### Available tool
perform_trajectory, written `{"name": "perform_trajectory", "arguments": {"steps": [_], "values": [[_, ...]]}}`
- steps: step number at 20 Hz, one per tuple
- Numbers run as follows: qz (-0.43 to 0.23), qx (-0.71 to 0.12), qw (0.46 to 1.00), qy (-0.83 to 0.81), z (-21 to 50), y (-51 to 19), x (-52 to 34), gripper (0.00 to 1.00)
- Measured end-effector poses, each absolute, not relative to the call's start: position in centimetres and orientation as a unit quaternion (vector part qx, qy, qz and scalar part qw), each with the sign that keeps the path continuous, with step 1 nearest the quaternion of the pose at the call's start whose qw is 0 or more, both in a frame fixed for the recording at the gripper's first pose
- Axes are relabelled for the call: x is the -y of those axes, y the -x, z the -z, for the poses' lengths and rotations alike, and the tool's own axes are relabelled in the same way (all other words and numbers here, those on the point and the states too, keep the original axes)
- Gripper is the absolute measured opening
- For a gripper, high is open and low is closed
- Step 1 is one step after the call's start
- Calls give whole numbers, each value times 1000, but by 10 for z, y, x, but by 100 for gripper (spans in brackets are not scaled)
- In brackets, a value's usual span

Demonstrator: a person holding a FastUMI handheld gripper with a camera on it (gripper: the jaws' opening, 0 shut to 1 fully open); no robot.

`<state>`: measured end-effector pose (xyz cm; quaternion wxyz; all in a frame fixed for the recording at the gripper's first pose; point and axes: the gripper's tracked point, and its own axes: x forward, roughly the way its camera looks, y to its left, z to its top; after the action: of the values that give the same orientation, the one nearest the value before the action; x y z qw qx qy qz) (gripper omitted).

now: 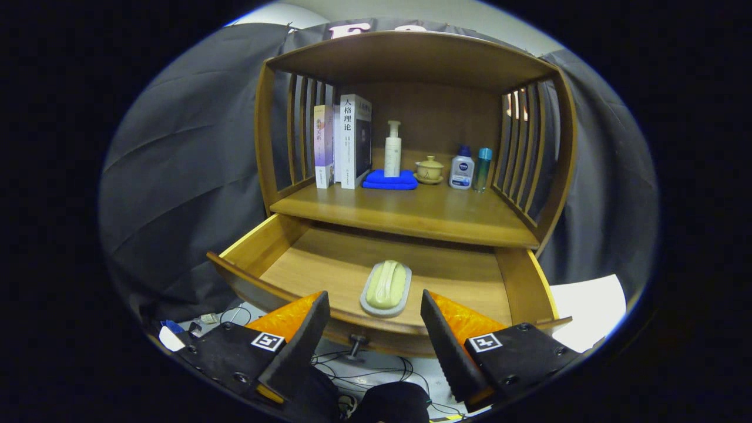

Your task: Pull open the drawer, take out the items inside it, and place them on the countertop above the cabinet.

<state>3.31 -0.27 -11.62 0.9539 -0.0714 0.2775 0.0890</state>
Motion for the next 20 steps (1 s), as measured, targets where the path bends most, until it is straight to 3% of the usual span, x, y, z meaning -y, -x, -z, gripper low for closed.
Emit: {"name": "perform_trajectory", "arguments": {"steps": [10,13,16,20], "values": [[-136,-389,909,63,159,-110,-19,98],[-119,-423,896,64,180,-129,-7,98],[-123,-465,876,27,205,-130,-14,95],[-112,-483,868,28,216,-141,-10,77]]}}
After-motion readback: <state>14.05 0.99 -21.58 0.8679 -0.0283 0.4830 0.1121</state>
